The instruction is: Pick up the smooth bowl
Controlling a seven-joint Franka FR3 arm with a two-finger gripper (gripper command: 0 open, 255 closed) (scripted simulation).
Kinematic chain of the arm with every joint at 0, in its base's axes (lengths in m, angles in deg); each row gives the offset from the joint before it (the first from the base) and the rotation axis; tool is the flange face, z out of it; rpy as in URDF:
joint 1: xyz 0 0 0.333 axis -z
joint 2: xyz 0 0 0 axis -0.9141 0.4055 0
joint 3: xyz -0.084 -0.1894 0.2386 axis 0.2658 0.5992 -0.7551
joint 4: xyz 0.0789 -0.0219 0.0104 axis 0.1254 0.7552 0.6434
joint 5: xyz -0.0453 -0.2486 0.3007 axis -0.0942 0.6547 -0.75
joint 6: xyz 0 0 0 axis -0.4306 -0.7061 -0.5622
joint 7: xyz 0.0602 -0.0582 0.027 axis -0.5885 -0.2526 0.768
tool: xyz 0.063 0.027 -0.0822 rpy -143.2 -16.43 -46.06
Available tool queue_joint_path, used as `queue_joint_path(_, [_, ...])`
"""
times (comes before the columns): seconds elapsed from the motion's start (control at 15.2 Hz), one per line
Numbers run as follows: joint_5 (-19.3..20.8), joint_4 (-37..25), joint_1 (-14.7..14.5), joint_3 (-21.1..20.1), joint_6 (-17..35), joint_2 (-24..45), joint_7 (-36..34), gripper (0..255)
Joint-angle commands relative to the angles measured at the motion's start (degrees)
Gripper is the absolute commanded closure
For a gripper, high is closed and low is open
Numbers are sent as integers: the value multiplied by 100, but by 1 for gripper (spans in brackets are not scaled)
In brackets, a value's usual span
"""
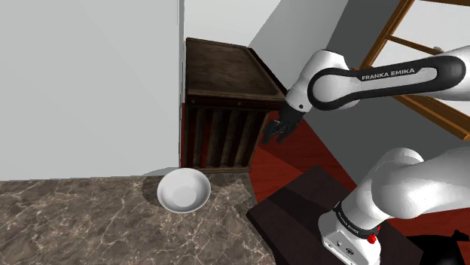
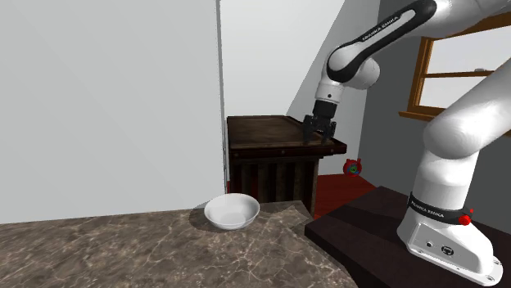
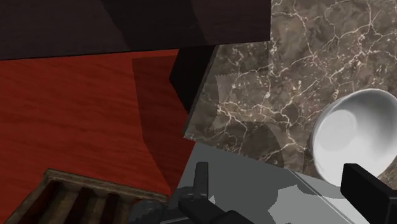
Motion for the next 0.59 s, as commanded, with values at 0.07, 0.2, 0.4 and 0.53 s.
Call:
queue_joint_path(0.07, [-516,107,-295,-65,814,590,68,0])
queue_joint_path(0.2, [-922,96,-543,-90,1333,1047,169,0])
queue_joint_path(0.4, [-1673,-32,-972,-80,2062,1797,467,0])
queue_joint_path(0.53, [-2303,-200,-1280,-53,2481,2322,796,0])
